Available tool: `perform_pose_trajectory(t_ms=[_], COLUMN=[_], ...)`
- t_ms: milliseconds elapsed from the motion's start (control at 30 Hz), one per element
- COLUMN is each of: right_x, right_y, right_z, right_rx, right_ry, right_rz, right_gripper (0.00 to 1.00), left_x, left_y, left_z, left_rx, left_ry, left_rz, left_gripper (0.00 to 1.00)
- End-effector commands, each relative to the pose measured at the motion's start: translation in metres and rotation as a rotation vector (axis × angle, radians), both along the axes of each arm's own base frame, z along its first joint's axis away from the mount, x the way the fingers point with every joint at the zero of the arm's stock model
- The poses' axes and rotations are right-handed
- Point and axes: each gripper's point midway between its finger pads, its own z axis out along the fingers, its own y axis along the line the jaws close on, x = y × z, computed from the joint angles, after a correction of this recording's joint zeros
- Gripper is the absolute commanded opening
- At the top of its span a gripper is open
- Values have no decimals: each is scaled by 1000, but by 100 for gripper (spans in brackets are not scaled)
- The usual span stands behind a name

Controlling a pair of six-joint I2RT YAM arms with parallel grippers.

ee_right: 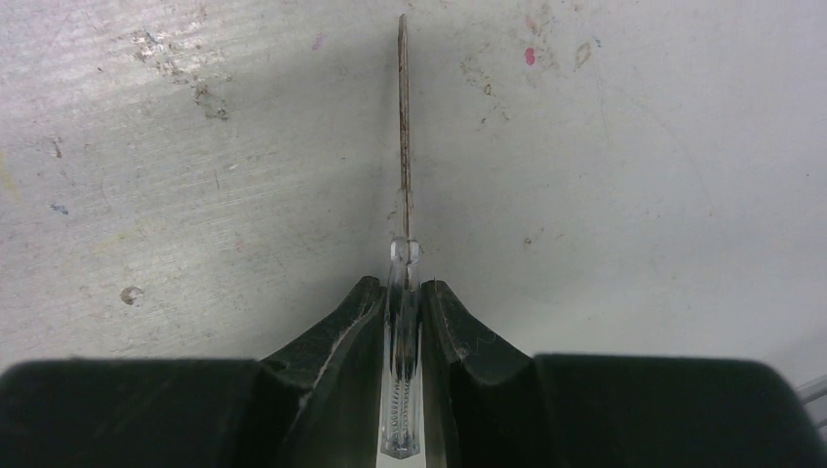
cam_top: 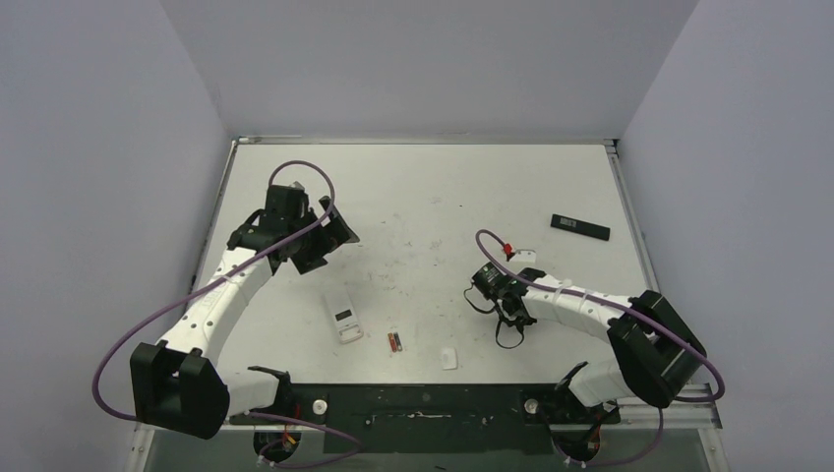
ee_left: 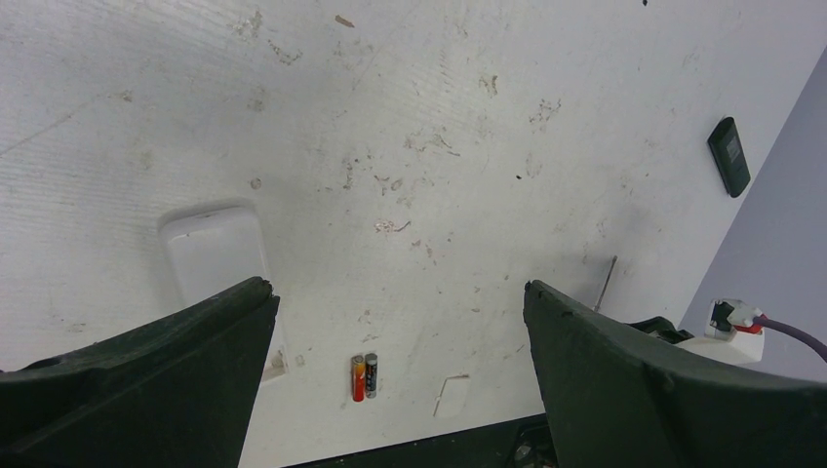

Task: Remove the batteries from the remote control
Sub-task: Place the screwdriver at the center of the board.

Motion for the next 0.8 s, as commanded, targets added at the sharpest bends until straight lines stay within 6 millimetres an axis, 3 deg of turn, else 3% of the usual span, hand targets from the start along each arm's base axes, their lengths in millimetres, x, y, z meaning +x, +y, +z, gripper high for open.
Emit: perform_pose_trajectory(t_ms=[0, 300, 433, 767], right_x=[2, 5, 10, 9], right_y=[-3, -1, 4, 5], right_z=[3, 8, 11, 12], right_rx=[-34, -29, -32, -21], right_ry=[12, -9, -29, -39], right_rz=[3, 11, 31, 35], right_gripper=[16, 19, 33, 26], left_x=[13, 15, 16, 14], left_y=[-3, -4, -6, -4], left_z=[20, 22, 23, 17], left_rx=[-36, -44, -53, -55], left_ry=[-82, -89, -91, -77], left_rz=[-3, -8, -13, -12], left_gripper=[97, 97, 97, 97])
